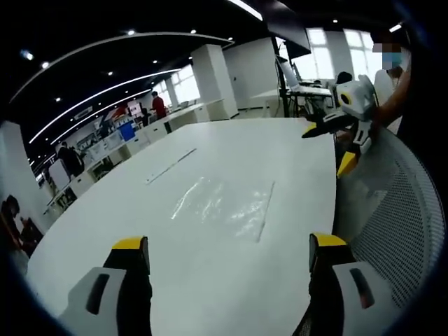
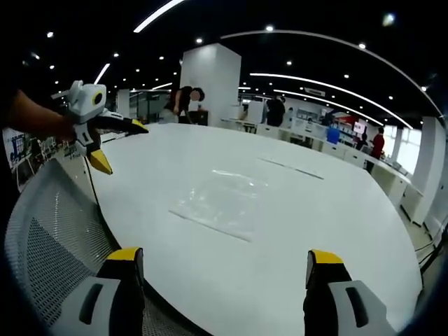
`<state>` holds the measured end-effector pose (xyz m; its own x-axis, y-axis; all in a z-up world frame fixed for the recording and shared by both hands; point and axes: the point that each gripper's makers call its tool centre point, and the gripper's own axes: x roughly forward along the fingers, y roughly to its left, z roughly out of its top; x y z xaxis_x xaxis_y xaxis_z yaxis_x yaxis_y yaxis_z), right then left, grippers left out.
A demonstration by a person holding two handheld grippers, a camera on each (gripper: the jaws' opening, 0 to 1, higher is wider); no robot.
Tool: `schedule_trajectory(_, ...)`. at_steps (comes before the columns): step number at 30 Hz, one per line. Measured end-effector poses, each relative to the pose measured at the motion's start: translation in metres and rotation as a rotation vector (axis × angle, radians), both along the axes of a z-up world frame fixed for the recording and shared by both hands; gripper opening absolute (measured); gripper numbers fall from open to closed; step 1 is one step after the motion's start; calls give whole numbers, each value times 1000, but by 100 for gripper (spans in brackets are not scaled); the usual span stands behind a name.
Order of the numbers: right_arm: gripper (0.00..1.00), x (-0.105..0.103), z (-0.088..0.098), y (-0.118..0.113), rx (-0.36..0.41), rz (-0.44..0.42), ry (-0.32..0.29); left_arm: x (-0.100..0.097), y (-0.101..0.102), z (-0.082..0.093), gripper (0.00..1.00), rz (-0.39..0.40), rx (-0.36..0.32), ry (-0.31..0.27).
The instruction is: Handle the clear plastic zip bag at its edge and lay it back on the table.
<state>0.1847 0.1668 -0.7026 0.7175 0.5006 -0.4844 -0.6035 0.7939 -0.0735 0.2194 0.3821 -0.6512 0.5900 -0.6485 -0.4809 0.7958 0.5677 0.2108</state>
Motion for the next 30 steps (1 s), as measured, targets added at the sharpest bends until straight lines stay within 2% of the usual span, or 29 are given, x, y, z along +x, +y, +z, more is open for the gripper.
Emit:
schedule_trajectory(9, 97, 1, 0, 0, 3, -2, 2, 10, -8, 1, 94, -23, 11, -4)
schedule_trajectory(30, 96, 2, -2, -2, 8, -11, 12, 29, -22, -17, 90, -75, 53, 34)
